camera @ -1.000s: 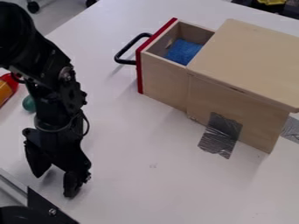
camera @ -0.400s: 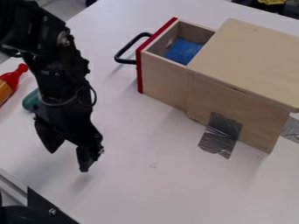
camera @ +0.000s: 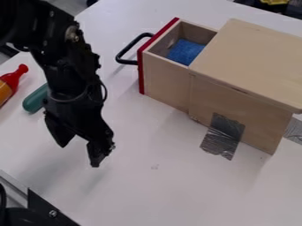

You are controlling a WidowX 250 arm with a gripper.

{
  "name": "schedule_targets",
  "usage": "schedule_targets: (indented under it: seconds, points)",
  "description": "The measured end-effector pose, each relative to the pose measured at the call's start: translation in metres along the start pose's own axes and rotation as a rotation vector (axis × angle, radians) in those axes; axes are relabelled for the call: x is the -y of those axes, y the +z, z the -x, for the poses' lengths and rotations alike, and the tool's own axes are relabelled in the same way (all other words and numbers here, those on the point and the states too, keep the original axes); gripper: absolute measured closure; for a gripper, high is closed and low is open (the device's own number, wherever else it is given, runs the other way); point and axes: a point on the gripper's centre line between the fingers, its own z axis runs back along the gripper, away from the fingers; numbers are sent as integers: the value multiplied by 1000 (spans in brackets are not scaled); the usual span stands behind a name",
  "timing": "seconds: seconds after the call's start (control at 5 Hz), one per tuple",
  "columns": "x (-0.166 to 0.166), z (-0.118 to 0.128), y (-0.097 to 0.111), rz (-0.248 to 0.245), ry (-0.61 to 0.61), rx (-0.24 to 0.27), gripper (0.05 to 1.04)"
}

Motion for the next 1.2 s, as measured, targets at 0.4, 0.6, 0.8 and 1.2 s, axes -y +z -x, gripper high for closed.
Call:
schedule_targets:
  seconds: [0.4,0.6,0.8,1.2]
  points:
    - [4,-13,25,65,17,40,85]
    - [0,-16,32,93,26,40,85]
    - [-4,-17,34,106,38,33,85]
    - [-6,-12,29,34,7,-27,85]
